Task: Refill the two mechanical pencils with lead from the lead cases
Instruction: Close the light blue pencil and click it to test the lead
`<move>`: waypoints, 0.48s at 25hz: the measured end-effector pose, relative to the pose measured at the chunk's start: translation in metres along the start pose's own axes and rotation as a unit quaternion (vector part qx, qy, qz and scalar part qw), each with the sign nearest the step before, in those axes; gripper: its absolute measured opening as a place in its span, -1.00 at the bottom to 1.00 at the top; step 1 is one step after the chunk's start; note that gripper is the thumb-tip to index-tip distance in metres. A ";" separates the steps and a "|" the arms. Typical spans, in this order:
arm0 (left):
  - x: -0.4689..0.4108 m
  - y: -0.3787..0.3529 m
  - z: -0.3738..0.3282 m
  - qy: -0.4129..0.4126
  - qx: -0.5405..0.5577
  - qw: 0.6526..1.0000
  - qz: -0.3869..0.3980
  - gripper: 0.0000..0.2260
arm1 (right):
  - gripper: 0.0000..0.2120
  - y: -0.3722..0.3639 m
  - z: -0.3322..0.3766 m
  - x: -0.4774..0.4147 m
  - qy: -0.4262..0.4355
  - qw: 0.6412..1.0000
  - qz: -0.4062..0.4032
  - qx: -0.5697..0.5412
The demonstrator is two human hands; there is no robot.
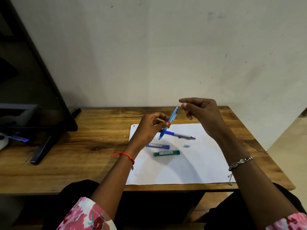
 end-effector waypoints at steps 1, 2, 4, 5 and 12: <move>0.000 -0.001 0.000 0.002 -0.005 1.000 0.001 -0.92 | -0.84 0.001 0.001 0.000 0.020 0.999 -0.004 -0.035; -0.001 -0.001 0.000 0.004 -0.011 1.000 0.000 -0.92 | -0.83 0.000 0.003 0.000 0.032 0.998 -0.002 -0.045; -0.001 -0.002 0.000 0.005 -0.017 1.000 -0.003 -0.92 | -0.84 -0.004 0.004 0.000 0.037 0.999 0.000 -0.022; -0.001 -0.002 0.000 0.005 -0.017 1.000 -0.004 -0.92 | -0.85 -0.005 0.004 0.000 0.036 0.999 -0.002 -0.006; -0.001 -0.001 0.002 0.006 -0.016 1.000 -0.002 -0.93 | -0.88 -0.009 0.002 0.000 0.035 0.999 0.017 0.035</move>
Point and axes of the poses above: each hand's wrist, its own x-axis away from the middle knuckle, its own y-axis out of the back of the hand, z = x × y, the point moved 1 cm from there along -x, towards the middle knuckle, and after that the axes turned 13 degrees about z, right-handed, at the moved point
